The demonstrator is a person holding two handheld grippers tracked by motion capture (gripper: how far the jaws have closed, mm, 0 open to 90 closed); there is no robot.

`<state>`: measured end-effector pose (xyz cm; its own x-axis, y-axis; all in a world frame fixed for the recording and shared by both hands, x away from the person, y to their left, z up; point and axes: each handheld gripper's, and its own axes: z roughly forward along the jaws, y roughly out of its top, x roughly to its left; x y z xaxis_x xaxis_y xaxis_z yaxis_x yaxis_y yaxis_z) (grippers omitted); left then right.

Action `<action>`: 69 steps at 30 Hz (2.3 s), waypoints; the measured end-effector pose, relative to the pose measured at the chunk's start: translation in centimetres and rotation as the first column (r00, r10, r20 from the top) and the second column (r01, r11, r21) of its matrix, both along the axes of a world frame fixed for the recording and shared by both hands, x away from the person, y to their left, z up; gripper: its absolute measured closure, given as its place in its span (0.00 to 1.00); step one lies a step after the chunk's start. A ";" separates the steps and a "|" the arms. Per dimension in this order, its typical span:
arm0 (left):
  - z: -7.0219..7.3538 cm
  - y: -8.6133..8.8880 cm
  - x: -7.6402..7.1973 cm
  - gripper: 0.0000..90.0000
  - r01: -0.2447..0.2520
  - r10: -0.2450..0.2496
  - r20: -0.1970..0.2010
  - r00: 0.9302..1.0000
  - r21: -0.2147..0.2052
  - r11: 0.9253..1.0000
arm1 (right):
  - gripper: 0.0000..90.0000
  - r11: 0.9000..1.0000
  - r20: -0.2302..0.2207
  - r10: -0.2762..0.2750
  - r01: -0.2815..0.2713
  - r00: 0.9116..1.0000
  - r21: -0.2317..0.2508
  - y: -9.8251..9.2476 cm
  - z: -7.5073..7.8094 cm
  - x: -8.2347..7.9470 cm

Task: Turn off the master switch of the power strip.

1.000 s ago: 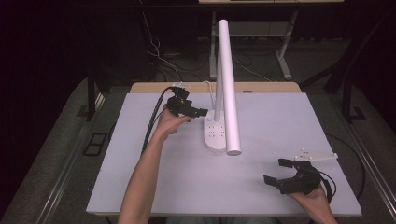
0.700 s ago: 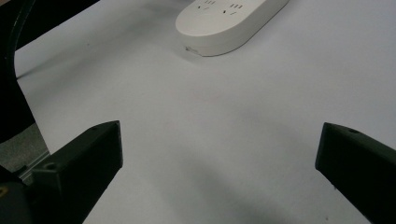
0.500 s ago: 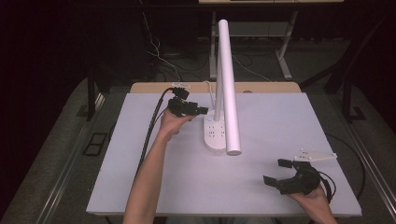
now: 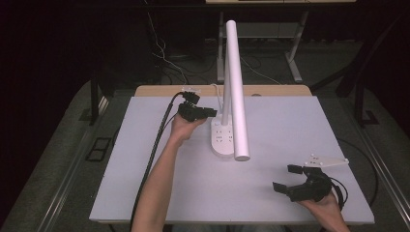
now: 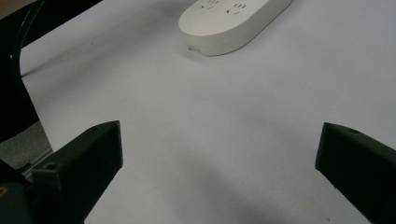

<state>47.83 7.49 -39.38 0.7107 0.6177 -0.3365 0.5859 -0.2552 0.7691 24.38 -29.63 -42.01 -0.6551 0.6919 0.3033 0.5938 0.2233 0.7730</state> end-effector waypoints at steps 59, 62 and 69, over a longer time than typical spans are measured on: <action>-3.5 -2.6 0.2 1.00 -0.084 0.092 -0.102 0.991 0.077 0.993 | 0.00 1.000 0.005 0.008 -0.008 1.000 -0.014 -0.1 0.0 -0.3; -3.4 -2.6 0.3 1.00 -0.081 0.090 -0.106 0.990 0.085 0.993 | 0.00 1.000 0.007 0.009 -0.008 1.000 -0.014 -0.1 0.0 -0.2; -3.6 -2.6 0.2 1.00 -0.089 0.097 -0.115 0.989 0.069 0.994 | 0.00 1.000 0.006 0.005 -0.005 1.000 -0.013 -0.1 0.0 -0.3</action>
<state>48.08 4.91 -42.98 0.6071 0.7019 -0.3725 0.6947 -0.2412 0.6777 24.11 -29.74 -41.98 -0.6601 0.6927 0.2905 0.5883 0.2363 0.7733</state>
